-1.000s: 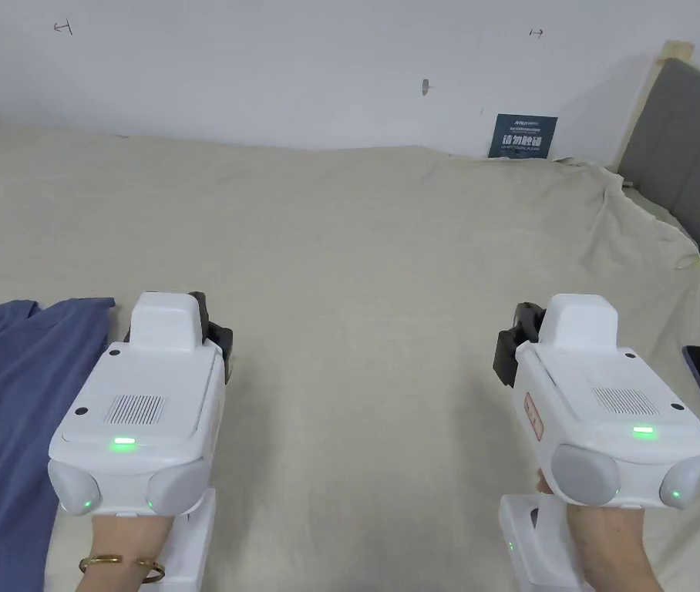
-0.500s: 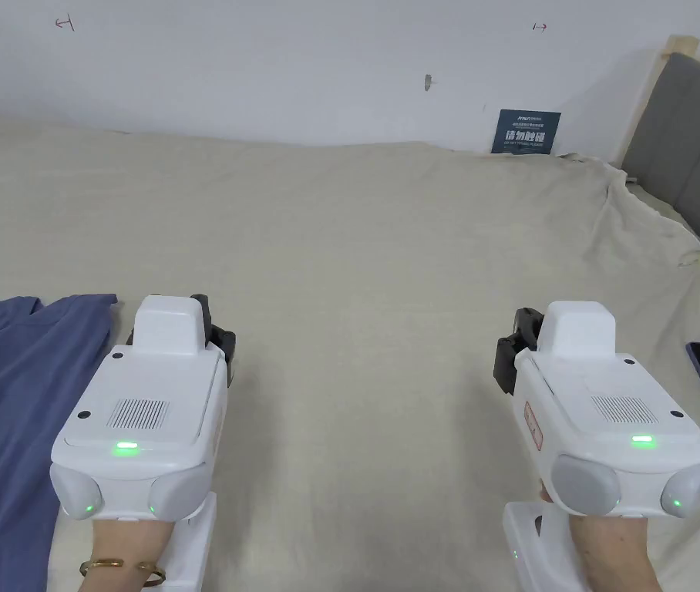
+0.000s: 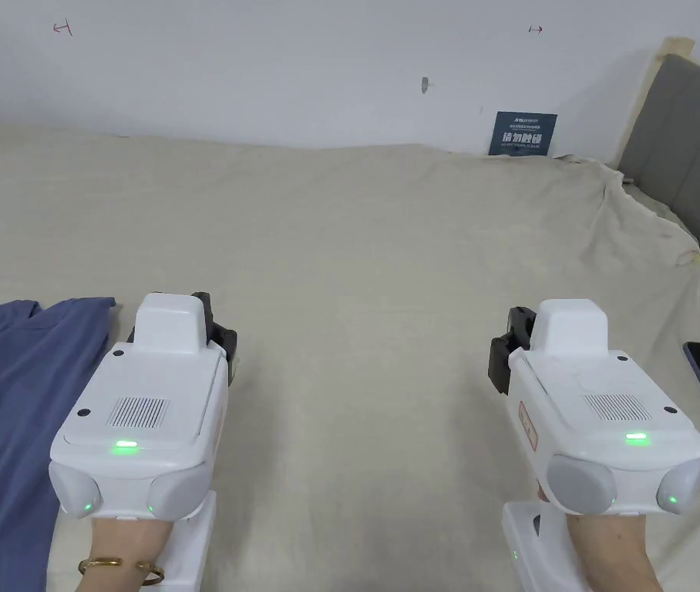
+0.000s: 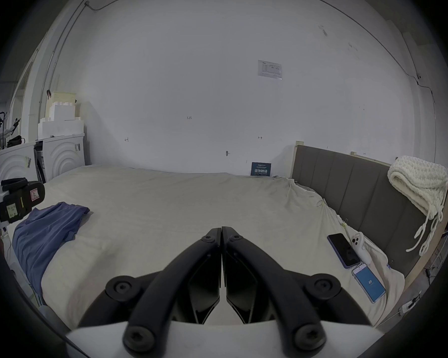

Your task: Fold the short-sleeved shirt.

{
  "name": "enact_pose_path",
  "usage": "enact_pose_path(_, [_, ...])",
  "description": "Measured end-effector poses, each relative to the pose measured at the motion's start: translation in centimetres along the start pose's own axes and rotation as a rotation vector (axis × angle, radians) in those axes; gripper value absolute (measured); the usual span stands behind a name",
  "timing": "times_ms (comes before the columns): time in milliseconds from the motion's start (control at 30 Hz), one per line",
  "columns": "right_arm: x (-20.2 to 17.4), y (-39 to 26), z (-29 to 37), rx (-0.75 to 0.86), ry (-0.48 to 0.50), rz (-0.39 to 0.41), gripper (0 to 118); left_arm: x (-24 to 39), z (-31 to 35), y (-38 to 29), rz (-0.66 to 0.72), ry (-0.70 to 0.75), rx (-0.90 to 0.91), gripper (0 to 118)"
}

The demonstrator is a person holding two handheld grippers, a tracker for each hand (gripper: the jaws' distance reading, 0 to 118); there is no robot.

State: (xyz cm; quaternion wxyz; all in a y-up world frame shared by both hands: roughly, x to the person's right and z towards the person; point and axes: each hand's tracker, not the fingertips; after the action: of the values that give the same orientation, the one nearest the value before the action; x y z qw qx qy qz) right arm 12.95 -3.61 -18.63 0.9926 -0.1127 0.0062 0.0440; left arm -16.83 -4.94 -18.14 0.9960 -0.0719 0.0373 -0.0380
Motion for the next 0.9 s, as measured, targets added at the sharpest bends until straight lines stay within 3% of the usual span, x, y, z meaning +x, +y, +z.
enact_pose_path(900, [0.23, 0.13, -0.10, 0.002, -0.001, -0.006, 0, 0.36, 0.06, 0.23, -0.011, -0.015, 0.008, 0])
